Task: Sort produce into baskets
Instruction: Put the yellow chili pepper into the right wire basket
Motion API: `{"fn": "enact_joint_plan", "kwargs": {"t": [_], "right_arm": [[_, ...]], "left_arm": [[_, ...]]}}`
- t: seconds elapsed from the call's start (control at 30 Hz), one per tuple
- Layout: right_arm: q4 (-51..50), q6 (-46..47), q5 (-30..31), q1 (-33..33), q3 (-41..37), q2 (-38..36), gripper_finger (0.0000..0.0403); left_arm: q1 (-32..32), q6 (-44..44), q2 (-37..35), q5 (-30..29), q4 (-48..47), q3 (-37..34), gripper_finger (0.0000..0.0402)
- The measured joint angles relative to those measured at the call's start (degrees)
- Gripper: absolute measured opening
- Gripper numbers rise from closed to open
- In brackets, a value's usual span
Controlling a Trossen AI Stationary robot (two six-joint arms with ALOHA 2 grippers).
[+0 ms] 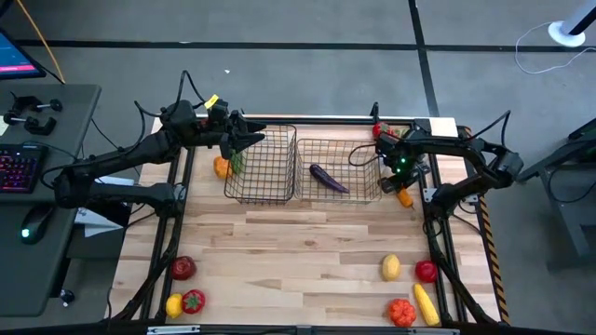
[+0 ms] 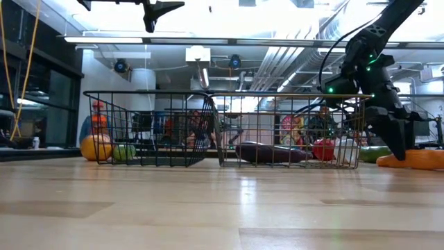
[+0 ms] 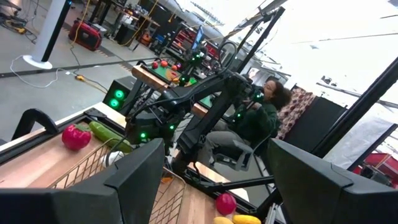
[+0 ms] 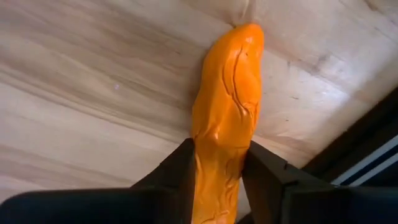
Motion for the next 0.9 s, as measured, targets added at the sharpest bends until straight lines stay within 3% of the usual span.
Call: {"fn": "enact_joint_plan", "kwargs": {"t": [0.27,0.7,0.9], "right_arm": [[-8.98,-0.03,3.88,0.0,4.47,-0.16,0.0063],[-20.92,-0.35,15.16,-2.26,26.0,-2.16,0.0058],[-19.97,-0.05,16.93,-4.17,34.85,-2.17,0.0058]], "left_arm": [[0.0,0.93,0.0,0.0,0.0,0.0,0.0275],[0.0,0.93,0.0,0.0,-0.02,0.0,0.0275],[0.0,0.91,0.0,0.0,-0.03,0.0,0.0275]]}}
